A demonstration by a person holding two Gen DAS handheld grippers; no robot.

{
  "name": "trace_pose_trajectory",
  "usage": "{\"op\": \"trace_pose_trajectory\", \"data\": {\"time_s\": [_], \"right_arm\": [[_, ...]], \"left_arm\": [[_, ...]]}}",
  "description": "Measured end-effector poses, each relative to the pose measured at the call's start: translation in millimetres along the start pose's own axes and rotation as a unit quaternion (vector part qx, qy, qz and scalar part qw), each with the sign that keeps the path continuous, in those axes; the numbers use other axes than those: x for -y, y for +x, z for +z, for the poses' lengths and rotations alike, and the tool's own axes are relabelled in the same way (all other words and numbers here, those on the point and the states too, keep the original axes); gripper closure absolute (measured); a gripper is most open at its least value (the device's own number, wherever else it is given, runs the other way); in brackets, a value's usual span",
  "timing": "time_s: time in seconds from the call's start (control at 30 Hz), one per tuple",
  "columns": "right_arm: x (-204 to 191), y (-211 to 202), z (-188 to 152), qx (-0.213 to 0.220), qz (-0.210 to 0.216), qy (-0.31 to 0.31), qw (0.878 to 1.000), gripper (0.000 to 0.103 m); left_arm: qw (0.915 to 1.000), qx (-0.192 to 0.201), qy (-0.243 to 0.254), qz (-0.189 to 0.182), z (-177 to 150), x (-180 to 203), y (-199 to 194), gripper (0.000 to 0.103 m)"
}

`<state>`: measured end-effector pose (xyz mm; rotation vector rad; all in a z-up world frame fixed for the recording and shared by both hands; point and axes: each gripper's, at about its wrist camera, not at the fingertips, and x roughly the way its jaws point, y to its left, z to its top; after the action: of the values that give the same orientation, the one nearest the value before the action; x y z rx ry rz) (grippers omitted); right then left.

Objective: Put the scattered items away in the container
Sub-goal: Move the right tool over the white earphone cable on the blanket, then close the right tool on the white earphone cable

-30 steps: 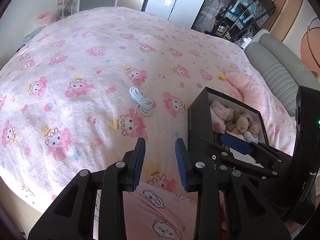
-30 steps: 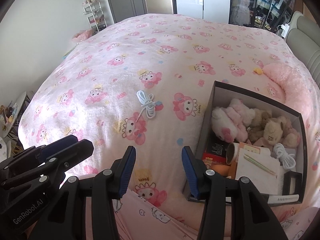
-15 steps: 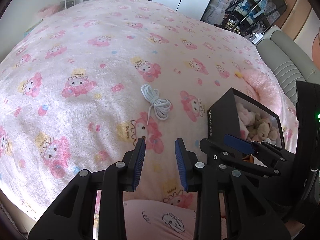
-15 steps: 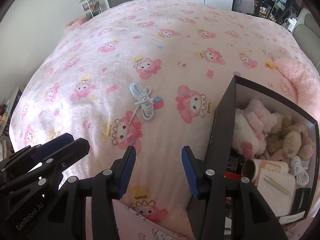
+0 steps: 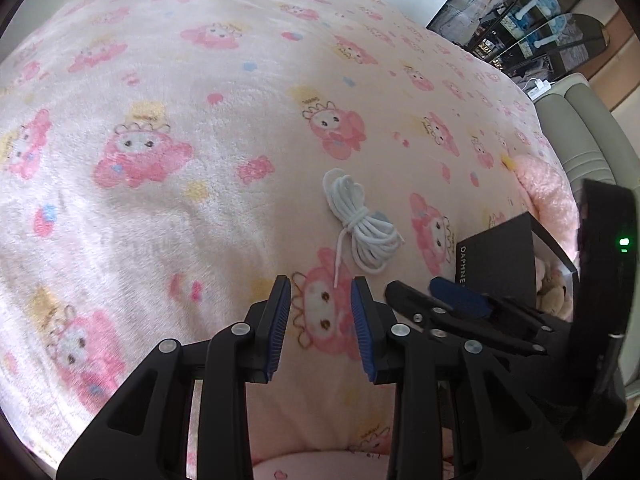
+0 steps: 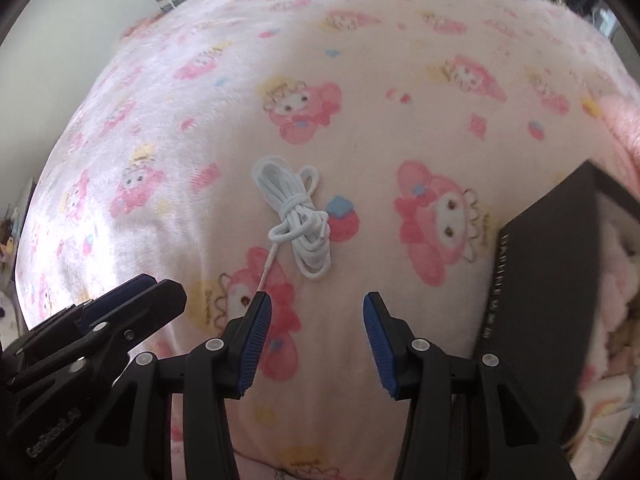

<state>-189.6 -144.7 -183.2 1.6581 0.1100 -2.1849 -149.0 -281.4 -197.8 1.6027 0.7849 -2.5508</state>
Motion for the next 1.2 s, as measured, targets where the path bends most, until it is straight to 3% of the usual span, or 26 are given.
{"op": "trace_pose_trajectory", "data": {"time_s": [0.17,0.37,0.5,0.63,0.67,0.73,0.8,1.03,1.2], "right_arm": [[12,25,9,-0.003,0.003,0.062,0.998,0.059],[17,37,17,0.007,0.003,0.102,0.995,0.059],[15,42,18,0.014,0.006,0.104,0.994,0.058],[12,46,17,0.018,0.006,0.106,0.994,0.057],[12,45,17,0.021,0.007,0.107,0.994,0.057],[12,44,16,0.026,0.012,0.11,0.994,0.057],[11,42,15,0.028,0.018,0.11,0.993,0.057],[9,22,5,0.037,0.048,0.103,0.993,0.058],[2,4,-12,0.035,0.057,0.08,0.995,0.058]], "left_arm": [[0.9998,-0.016,-0.006,-0.012,17,-6,24,0.072],[0.9954,-0.045,-0.029,-0.079,47,-15,56,0.067],[0.9965,-0.051,-0.02,-0.064,62,-10,77,0.064],[0.9948,-0.056,-0.032,-0.079,74,-11,96,0.062],[0.9945,-0.055,-0.034,-0.083,76,-12,98,0.062],[0.9935,-0.056,-0.036,-0.093,77,-13,101,0.082],[0.9935,-0.054,-0.04,-0.092,75,-13,96,0.088],[0.9968,-0.024,-0.043,-0.063,51,-13,51,0.091],[0.9922,-0.029,-0.107,-0.057,12,-26,21,0.092]]}}
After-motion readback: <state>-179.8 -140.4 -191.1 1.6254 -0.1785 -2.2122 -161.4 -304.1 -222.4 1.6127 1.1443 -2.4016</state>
